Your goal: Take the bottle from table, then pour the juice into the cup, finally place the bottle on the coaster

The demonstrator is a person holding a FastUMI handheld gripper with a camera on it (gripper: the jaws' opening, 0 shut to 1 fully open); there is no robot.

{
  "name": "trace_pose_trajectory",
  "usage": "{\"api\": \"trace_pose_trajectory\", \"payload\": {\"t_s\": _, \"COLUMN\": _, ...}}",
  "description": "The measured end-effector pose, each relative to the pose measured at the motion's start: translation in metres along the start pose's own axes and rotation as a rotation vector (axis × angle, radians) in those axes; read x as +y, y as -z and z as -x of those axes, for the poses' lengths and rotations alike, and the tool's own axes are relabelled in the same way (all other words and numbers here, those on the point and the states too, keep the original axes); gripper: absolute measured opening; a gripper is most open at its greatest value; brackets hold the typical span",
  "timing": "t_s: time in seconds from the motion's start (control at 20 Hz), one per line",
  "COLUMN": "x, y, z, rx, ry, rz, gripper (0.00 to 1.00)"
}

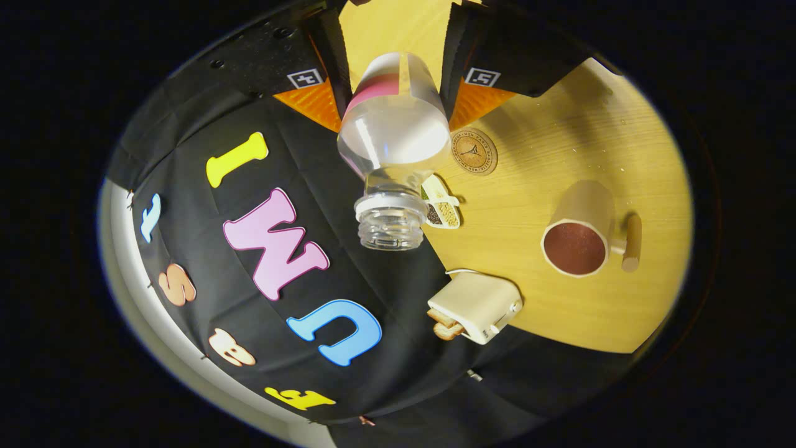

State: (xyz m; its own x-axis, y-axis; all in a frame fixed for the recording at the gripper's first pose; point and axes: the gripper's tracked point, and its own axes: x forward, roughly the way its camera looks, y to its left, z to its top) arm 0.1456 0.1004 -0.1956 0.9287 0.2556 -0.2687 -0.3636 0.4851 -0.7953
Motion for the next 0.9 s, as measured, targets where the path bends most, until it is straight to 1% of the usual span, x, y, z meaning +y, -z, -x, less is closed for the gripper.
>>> {"api": "trace_pose_trajectory", "payload": {"t_s": 0.2, "x": 0.009, "y": -0.011, "z": -0.005, "rx": 0.049, "ry": 0.015, "rz": 0.111, "gripper": 0.67}}
{"api": "trace_pose_trajectory", "payload": {"t_s": 0.3, "x": 0.017, "y": -0.021, "z": -0.012, "rx": 0.048, "ry": 0.018, "rz": 0.162, "gripper": 0.67}}
{"api": "trace_pose_trajectory", "payload": {"t_s": 0.35, "x": 0.023, "y": -0.027, "z": -0.015, "rx": 0.040, "ry": 0.013, "rz": 0.190, "gripper": 0.67}}
{"api": "trace_pose_trajectory", "payload": {"t_s": 0.5, "x": 0.047, "y": -0.037, "z": -0.023, "rx": 0.023, "ry": -0.038, "rz": 0.261, "gripper": 0.67}}
{"api": "trace_pose_trajectory", "payload": {"t_s": 0.9, "x": 0.046, "y": -0.059, "z": -0.043, "rx": -0.060, "ry": 0.003, "rz": 0.551, "gripper": 0.67}}
